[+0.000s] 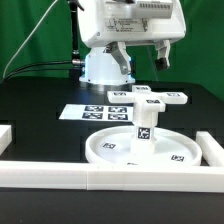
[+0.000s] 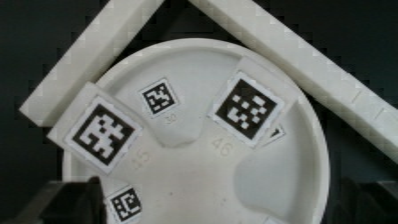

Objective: Assemble round table

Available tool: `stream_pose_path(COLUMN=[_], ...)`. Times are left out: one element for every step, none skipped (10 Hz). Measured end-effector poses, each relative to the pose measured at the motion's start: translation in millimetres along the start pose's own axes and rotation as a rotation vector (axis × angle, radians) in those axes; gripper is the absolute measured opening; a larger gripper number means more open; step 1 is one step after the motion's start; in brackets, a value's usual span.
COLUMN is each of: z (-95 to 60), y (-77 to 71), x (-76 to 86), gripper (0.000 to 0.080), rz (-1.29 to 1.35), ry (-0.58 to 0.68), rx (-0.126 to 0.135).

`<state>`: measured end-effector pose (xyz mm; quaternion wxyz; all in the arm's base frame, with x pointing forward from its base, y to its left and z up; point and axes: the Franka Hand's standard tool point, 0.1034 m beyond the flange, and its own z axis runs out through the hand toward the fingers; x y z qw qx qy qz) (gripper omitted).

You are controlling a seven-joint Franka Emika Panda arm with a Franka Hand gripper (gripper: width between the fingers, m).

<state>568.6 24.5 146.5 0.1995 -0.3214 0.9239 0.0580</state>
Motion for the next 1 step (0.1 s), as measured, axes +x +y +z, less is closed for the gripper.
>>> stream_pose_path(z=[0.5], y=[0.3], x=[0.3], gripper=[0.0649], rz=[-0.001], ry=[0.001], rx=[-0.001])
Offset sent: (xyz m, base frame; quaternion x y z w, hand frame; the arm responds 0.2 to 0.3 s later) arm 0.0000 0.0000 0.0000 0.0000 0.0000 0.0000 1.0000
